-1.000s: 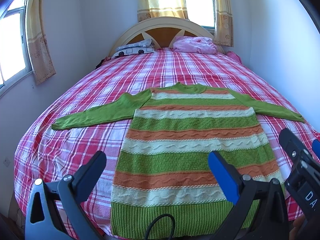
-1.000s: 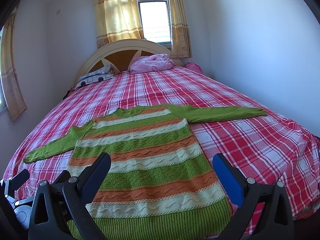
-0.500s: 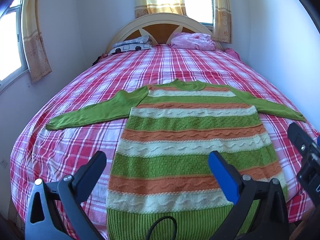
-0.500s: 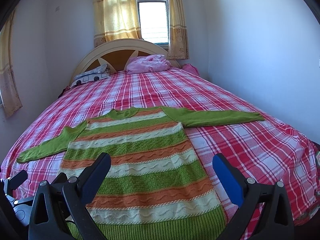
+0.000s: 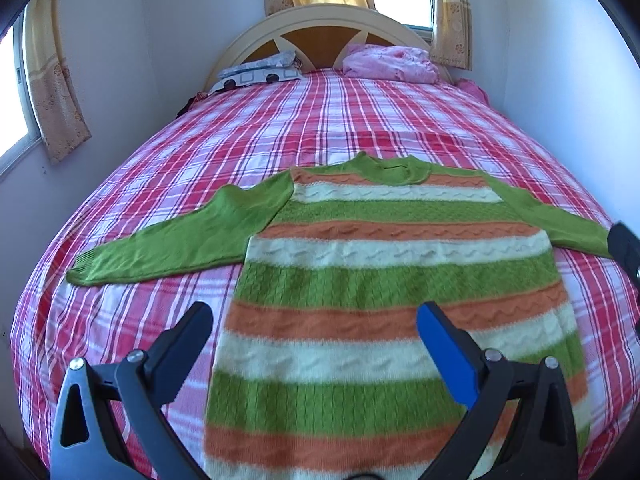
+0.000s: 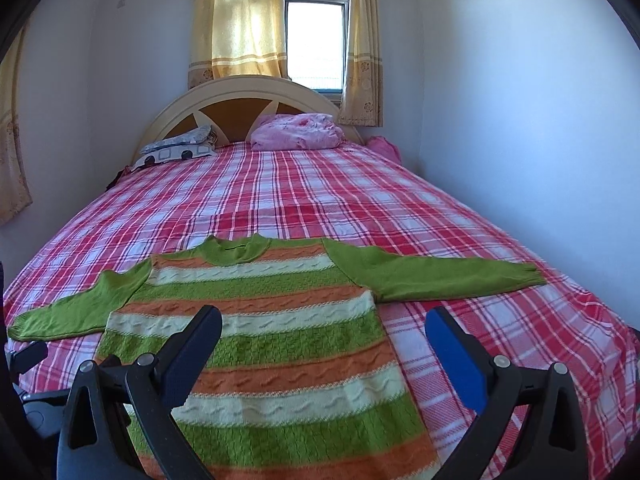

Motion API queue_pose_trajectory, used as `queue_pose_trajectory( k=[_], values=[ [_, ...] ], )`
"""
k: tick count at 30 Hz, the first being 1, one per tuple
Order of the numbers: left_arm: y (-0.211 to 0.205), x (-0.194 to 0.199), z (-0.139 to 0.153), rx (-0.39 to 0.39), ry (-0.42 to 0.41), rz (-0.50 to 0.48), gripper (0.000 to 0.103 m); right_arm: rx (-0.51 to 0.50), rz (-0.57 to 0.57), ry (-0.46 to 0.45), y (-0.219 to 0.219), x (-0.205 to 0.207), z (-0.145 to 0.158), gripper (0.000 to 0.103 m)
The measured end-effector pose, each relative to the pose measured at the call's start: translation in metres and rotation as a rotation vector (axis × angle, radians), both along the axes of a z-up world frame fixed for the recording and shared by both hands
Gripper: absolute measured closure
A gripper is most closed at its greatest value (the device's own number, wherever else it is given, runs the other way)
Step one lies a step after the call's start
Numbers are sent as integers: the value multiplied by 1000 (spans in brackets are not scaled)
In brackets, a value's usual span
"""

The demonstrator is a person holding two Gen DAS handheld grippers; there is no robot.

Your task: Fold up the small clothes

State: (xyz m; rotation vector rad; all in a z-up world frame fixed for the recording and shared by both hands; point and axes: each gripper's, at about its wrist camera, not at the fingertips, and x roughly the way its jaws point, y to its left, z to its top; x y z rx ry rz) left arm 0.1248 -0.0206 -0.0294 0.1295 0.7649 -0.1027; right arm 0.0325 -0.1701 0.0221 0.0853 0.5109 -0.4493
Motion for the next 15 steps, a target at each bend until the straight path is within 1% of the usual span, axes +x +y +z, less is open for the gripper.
queue_pose_trajectory(
  k=[4, 6, 8, 11, 12, 14, 15],
  values=[
    [-5, 23, -5, 6, 2, -23, 0, 18, -4, 56, -12, 23, -17, 1],
    [-2, 33, -5, -14, -30, -39, 0, 28, -21, 77, -23, 29, -27, 1],
    [5, 46, -7, -17, -68, -21, 0, 34, -37, 93, -38, 32, -37, 1],
    [14, 64, -15, 16, -111, 27, 0, 46, -78, 95, -71, 29, -47, 1],
    [17, 72, -20, 25, -110, 42, 0, 48, -93, 81, -86, 25, -48, 1],
    [23, 84, -32, 15, -89, 52, 0, 50, -141, 62, -121, 18, -48, 1],
    [25, 90, -40, 6, -76, 57, 0, 40, -201, 68, -144, 13, -48, 3]
  ],
)
